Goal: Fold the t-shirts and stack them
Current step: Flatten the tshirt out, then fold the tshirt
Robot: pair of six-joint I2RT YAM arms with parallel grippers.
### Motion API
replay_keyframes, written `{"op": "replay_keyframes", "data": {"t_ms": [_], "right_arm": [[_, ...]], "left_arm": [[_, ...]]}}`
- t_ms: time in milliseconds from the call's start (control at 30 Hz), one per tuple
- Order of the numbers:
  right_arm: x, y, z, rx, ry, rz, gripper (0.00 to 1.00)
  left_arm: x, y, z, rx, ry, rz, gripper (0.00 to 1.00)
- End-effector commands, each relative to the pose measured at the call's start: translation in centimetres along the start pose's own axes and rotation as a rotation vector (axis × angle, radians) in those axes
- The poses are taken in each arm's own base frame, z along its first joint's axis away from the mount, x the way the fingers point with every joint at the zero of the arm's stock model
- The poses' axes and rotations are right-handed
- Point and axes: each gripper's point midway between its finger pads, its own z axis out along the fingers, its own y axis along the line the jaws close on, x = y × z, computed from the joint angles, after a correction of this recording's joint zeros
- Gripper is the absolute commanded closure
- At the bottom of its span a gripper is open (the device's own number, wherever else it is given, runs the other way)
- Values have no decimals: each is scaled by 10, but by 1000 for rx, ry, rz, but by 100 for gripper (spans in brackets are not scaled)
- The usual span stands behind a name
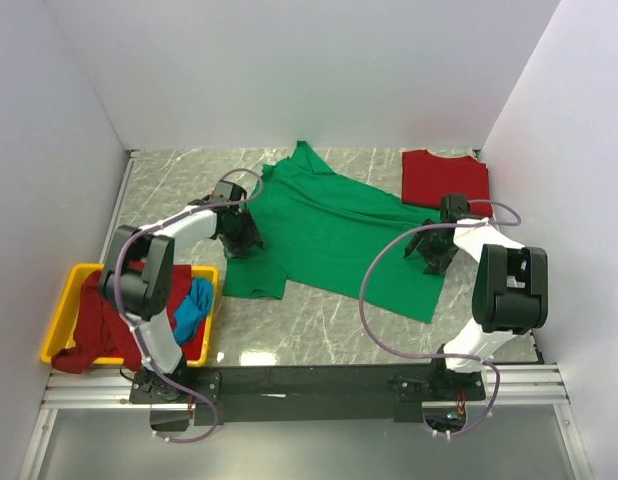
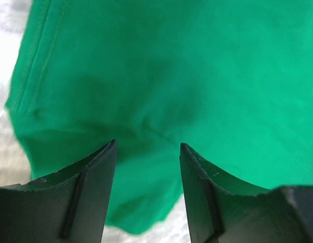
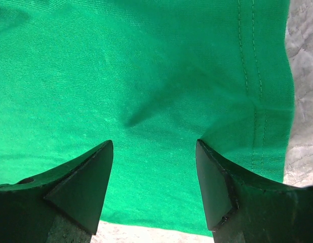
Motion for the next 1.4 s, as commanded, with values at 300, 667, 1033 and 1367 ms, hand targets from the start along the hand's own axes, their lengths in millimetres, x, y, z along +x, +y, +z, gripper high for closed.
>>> {"op": "replay_keyframes", "data": {"t_ms": [300,667,1033,1367], "right_arm": [[-24,-4,9,80,-20,13,27],[-55,5,19,109,-22,59,27],[-94,36,18,48,-49,85,27],[-100,44,-4,-4,-105,42,27]], "left_arm": [[-18,0,45,-50,3,40,44],[-50,-32,84,-18,37,89,43],[-103,-86,77,95,-54,152,41],[-103,-79,-12,120,-240,97,36]]}}
